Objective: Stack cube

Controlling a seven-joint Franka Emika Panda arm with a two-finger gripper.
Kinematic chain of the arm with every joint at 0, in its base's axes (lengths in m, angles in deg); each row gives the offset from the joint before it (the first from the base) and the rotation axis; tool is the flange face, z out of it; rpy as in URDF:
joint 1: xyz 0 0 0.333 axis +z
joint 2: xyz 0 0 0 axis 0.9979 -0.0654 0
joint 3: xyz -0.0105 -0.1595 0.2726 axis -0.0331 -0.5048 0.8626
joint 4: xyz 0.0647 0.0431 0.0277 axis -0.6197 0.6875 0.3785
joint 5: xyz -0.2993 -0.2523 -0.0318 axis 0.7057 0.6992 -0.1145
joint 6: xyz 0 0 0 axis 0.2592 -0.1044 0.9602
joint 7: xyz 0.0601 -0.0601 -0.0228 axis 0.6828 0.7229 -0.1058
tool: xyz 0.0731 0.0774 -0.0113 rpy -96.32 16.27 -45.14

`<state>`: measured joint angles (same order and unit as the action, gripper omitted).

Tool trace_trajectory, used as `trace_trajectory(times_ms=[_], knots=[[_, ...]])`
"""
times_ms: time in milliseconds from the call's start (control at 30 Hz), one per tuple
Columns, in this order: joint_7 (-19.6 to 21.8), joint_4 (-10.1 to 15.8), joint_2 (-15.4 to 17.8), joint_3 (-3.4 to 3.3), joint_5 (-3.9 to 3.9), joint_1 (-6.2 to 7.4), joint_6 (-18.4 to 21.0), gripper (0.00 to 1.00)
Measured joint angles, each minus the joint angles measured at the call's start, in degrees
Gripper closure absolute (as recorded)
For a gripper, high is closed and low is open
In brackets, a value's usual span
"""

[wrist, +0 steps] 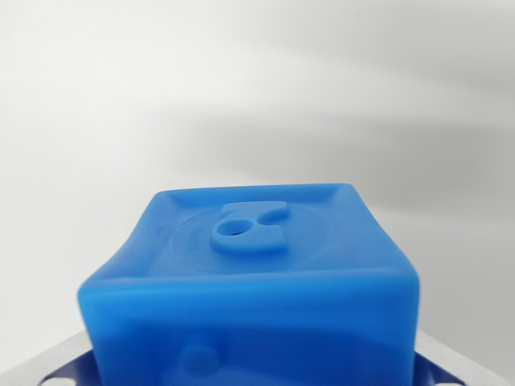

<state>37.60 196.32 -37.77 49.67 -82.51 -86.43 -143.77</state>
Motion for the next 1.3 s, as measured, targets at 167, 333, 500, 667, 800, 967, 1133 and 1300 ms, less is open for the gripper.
trace_trajectory(times_ms=[167, 333, 500, 667, 800, 967, 1133, 1300], knots=[[-1.76, 0.83, 0.78, 0.14, 0.00, 0.21, -0.04, 1.00], [-3.37, 1.71, 1.61, 0.28, 0.01, 0.33, -0.08, 1.00], [-4.96, 2.41, 2.29, 0.43, 0.01, 0.54, -0.11, 1.00], [-6.72, 3.38, 3.23, 0.56, 0.01, 0.76, -0.13, 1.00], [-8.00, 3.93, 3.80, 0.67, 0.01, 0.92, -0.13, 1.00], [-9.55, 4.74, 4.58, 0.80, 0.01, 1.09, -0.13, 1.00], [-11.21, 5.46, 5.32, 0.90, 0.01, 1.38, -0.14, 1.00], [-12.68, 6.26, 6.14, 0.95, 0.01, 1.68, -0.14, 1.00]])
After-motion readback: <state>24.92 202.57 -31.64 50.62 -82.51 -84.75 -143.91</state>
